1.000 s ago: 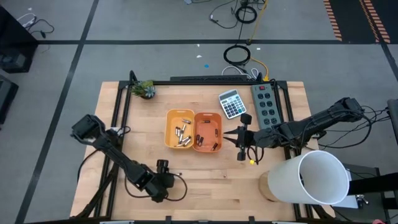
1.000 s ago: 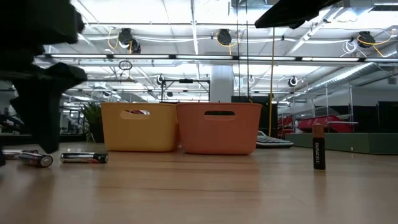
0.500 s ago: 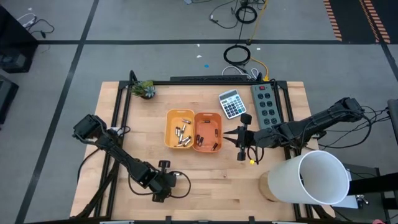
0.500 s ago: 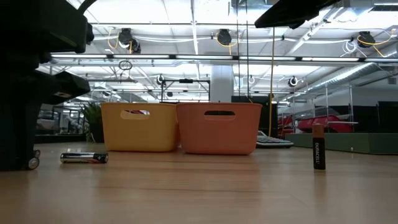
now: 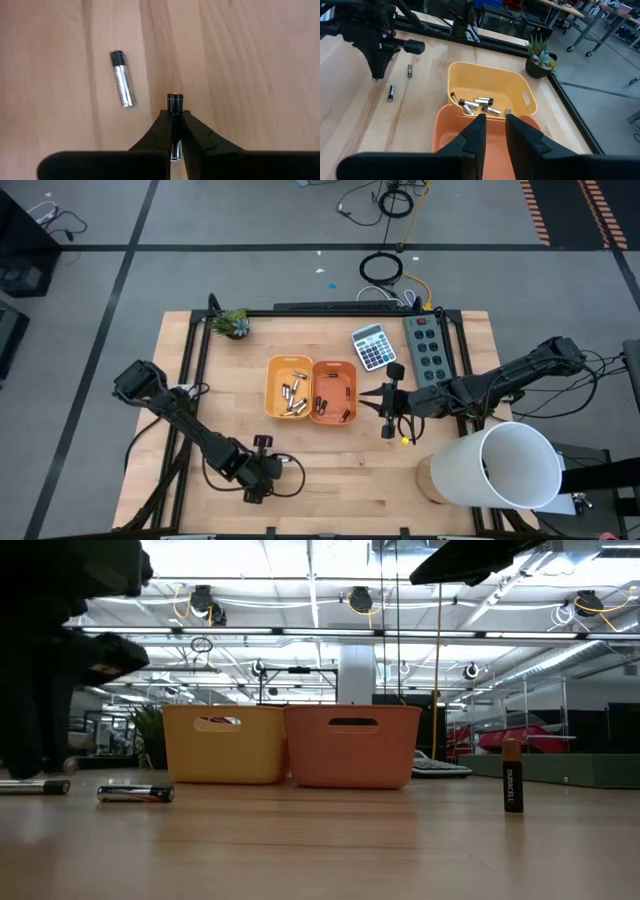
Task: Sort batteries
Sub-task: Put the silver battery into the yellow bin
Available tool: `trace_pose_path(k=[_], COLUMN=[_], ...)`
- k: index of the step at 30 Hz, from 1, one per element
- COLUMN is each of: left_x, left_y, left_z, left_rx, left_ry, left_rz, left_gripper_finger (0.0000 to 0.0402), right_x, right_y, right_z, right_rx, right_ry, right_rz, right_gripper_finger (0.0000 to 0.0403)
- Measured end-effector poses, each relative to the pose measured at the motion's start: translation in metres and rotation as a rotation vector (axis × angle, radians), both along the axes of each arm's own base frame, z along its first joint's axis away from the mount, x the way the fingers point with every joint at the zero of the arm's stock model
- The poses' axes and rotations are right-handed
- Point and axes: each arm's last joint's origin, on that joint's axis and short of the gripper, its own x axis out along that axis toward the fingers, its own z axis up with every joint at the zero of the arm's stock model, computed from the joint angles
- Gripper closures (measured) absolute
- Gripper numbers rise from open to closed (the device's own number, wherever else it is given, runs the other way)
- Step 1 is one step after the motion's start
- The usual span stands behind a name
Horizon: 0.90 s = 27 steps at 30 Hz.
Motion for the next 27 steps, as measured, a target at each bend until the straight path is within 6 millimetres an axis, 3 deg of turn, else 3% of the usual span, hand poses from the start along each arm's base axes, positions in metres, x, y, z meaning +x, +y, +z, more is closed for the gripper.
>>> trace_pose_path(k=[5, 16, 27], left_x=[0.0, 0.015, 0.029], left_y=[0.01, 0.075, 0.138], left_z=[0.013, 0.062, 0.052], left_rx=[0.097, 0.273, 0.318], left_ry=[-0.082, -0.27, -0.146], left_rz=[0.042, 0.223, 0.312], left_gripper_finger=[0.0381, 0.0381, 0.0381], right_x=[0.0, 0.001, 0.001], right_y=[0.0, 0.0, 0.0], right_z=[0.0, 0.003, 0.003], right_rx=[-0.001, -0.006, -0.007], right_ry=[-0.001, -0.026, -0.025], right_rz=[0.001, 0.006, 0.007], right_gripper_finger=[0.0339, 0.0339, 0.0339])
